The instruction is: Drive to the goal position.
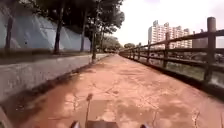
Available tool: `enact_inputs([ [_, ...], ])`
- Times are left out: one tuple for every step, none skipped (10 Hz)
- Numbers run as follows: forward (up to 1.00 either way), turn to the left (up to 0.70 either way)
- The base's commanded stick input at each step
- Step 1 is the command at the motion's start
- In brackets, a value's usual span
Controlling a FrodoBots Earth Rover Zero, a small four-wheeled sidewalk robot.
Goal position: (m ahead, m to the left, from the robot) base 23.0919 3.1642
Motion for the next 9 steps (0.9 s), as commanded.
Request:
enact_inputs([
  [0.7,-0.29],
  [0.7,0.0],
  [0.7,0.0],
  [0.7,0.0],
  [0.7,0.0],
  [0.7,0.0],
  [0.7,0.0],
  [0.7,0.0],
  [0.7,0.0],
])
